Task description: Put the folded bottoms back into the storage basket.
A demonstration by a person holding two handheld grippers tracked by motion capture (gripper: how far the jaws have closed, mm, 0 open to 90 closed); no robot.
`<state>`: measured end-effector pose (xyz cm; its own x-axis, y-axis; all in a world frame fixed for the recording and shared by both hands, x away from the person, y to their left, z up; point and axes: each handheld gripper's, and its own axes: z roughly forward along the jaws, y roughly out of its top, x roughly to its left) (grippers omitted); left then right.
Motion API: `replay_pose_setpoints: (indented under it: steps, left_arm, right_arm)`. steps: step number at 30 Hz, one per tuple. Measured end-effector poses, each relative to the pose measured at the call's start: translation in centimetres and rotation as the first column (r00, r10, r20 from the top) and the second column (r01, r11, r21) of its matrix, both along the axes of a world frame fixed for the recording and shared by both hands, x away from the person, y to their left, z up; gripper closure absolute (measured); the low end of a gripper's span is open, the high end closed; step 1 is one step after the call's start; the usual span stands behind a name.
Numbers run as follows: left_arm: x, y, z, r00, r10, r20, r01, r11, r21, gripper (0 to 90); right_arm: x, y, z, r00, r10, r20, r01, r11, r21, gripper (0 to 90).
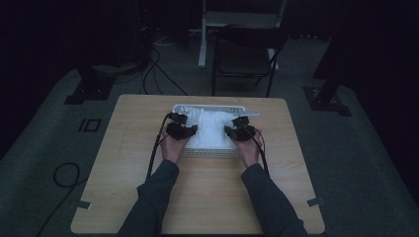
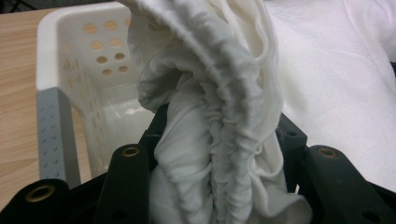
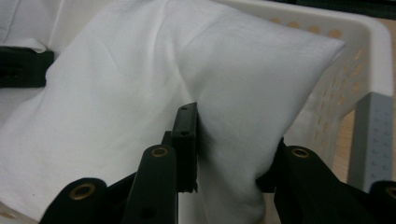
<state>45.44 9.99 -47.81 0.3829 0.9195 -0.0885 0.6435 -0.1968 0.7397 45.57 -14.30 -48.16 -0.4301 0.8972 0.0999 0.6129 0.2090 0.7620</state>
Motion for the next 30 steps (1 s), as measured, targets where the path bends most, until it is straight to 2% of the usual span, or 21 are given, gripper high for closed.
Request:
replay_pose_setpoints:
  steps: [3, 8, 12, 19, 25, 30]
  left_arm:
    - [-0.04, -0.06, -0.16, 1.0000, 0.009, -0.001, -0.009, 0.9999, 0.014, 52.6]
    - [-0.17, -0.07, -0.89, 0.9993, 0.027, -0.025, -0.027, 0.9996, 0.007, 52.0]
    - [-0.24, -0.16, -0.87, 0.9992, 0.034, -0.023, -0.033, 0.9994, 0.014, 51.4]
    - [-0.52, -0.34, -0.93, 0.9990, 0.035, -0.027, -0.034, 0.9988, 0.034, 50.8]
    - [-0.70, -0.39, -0.94, 0.9988, 0.041, -0.025, -0.040, 0.9971, 0.065, 46.1]
    - [-0.74, 0.04, -0.89, 0.9984, 0.050, -0.027, -0.049, 0.9978, 0.045, 42.0]
  right_arm:
    - [-0.10, 0.23, -0.29, 1.0000, -0.003, -0.004, 0.003, 1.000, -0.009, 69.1]
    - [-0.22, 0.48, -0.66, 0.9999, -0.006, -0.008, 0.006, 1.000, -0.030, 68.7]
    - [-0.32, 0.59, -0.70, 0.9999, -0.012, 0.000, 0.012, 0.999, -0.050, 68.5]
    - [-0.30, 0.52, -0.74, 0.9998, -0.019, -0.005, 0.019, 0.998, -0.054, 68.3]
    - [-0.24, 0.48, -0.76, 0.9998, -0.015, -0.016, 0.014, 0.998, -0.062, 66.4]
    - [-0.12, 0.51, -0.76, 0.9991, -0.019, -0.039, 0.016, 0.996, -0.084, 62.2]
